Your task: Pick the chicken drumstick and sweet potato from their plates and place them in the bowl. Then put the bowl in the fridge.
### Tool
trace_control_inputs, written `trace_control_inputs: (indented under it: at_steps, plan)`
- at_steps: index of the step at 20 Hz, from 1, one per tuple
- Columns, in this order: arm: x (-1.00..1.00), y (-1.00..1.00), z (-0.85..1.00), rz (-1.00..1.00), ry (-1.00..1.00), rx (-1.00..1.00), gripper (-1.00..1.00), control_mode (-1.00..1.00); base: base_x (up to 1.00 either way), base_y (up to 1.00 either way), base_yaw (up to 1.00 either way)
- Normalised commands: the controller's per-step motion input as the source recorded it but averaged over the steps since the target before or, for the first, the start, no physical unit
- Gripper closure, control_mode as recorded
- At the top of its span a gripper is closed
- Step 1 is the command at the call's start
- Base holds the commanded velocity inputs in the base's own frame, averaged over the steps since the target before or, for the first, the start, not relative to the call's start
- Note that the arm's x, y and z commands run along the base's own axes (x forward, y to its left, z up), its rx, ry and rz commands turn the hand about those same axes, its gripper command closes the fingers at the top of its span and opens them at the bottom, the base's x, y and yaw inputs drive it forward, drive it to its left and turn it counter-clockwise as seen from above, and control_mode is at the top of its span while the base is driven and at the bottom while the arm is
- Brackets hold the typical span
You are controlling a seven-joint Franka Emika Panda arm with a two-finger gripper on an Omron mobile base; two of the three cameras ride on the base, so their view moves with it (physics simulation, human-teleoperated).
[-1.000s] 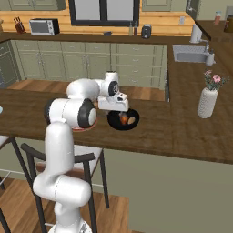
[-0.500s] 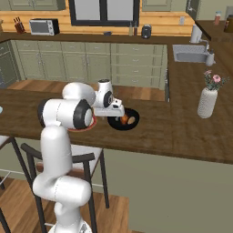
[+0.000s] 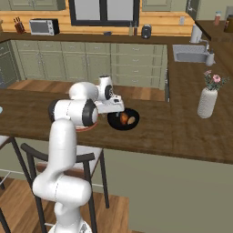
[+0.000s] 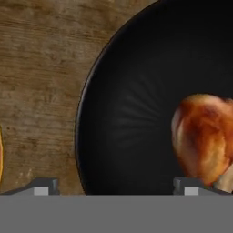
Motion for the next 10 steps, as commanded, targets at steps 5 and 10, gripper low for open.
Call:
trace_control_inputs:
  at_steps: [5,10]
  plan:
    - [-0.07,0.25,-0.55,0.10,0.00,-0.13,-1.00,-1.00,0.00,0.00,0.00]
    - [0.16,-0.11,-0.13,0.04,0.00,0.00,-1.00,-1.00,0.00,0.00,0.00]
